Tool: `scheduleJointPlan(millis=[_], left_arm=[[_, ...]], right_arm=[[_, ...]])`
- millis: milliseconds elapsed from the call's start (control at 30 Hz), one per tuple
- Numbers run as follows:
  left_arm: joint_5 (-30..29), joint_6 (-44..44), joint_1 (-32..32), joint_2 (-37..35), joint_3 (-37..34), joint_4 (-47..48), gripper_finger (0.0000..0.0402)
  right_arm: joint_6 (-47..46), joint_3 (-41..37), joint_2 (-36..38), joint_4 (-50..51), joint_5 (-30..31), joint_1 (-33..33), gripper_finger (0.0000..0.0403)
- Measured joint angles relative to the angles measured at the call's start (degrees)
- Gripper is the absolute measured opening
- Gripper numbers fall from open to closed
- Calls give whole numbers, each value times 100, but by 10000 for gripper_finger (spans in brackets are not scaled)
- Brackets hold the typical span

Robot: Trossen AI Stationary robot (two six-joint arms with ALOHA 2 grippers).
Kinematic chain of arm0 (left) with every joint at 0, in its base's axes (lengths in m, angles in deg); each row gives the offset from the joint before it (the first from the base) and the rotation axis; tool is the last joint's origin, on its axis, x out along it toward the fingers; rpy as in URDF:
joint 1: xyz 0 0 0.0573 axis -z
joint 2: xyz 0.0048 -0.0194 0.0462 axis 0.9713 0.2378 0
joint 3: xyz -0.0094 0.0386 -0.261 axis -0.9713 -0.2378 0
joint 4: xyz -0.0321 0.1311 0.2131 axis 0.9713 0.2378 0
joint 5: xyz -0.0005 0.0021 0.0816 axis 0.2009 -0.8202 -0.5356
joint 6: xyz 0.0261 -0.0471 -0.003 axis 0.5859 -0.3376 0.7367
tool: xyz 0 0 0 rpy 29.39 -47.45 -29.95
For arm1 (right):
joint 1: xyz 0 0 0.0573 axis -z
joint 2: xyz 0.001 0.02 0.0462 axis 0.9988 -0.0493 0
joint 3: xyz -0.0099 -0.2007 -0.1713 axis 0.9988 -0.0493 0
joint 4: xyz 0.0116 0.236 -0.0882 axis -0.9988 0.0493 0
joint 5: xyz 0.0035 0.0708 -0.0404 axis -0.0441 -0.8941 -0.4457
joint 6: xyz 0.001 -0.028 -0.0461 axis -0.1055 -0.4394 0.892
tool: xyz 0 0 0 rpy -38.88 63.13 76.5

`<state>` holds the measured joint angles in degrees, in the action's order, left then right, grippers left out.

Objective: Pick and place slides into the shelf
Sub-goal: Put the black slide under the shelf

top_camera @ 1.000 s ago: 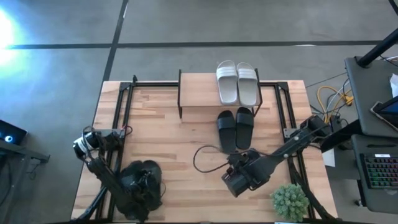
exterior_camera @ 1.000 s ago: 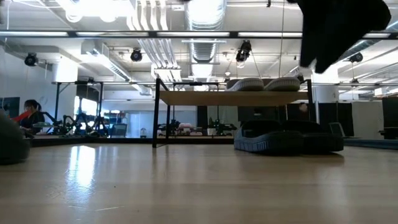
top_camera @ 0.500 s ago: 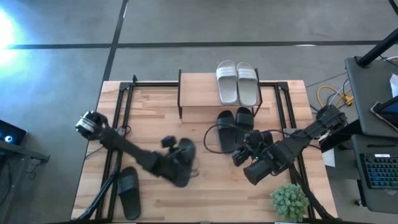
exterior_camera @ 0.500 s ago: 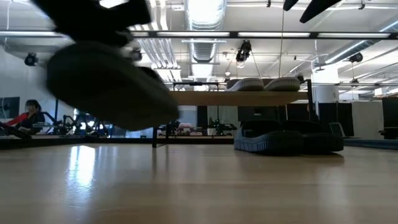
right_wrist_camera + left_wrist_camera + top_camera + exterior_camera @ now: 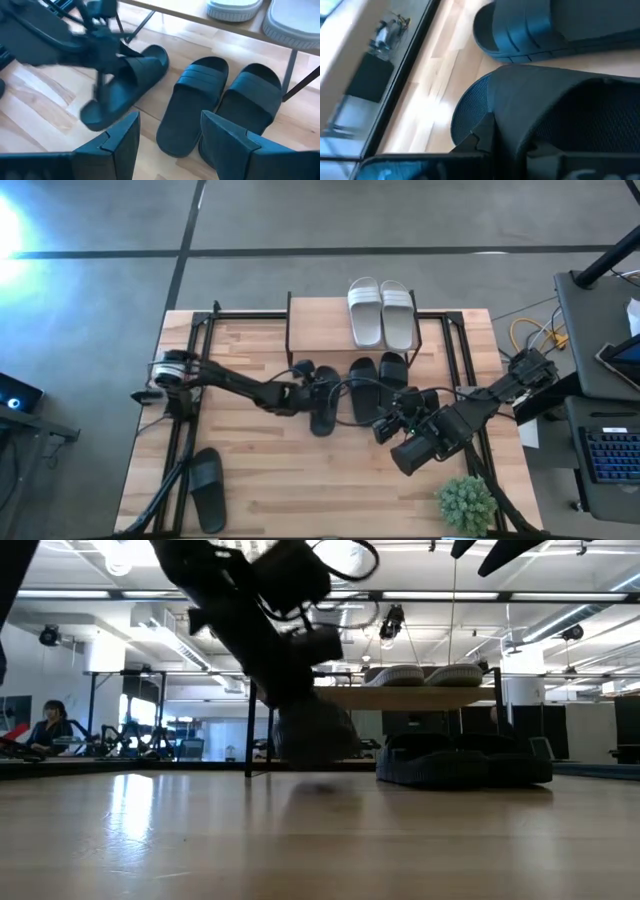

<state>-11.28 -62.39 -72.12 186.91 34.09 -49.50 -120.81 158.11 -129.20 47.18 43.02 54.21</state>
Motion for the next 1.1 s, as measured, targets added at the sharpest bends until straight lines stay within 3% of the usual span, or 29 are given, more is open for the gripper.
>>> scheduleJointPlan(millis=[100,233,467,667,867,967,1100], left_arm=[[-224,346,-54,349,229,-45,1],[-260,65,-101,668,395,-174,26],[-106,-435,-119,846,595,-253,128],[599,-520,-144,631,769,165,215],[754,-595,-104,310,775,504,254],[872,-599,-51,-29,775,1222,255],[1320,-913,212,-783,764,2852,256]], right_arm=[[2,-1,-12,26,-2,0,201],[0,-4,-20,71,-17,0,201],[36,-7,-20,119,-115,0,201],[55,-7,-22,118,-130,0,201],[61,-9,-33,120,-126,0,201],[44,-15,-35,118,-126,0,201],[17,-22,-35,119,-124,0,201]])
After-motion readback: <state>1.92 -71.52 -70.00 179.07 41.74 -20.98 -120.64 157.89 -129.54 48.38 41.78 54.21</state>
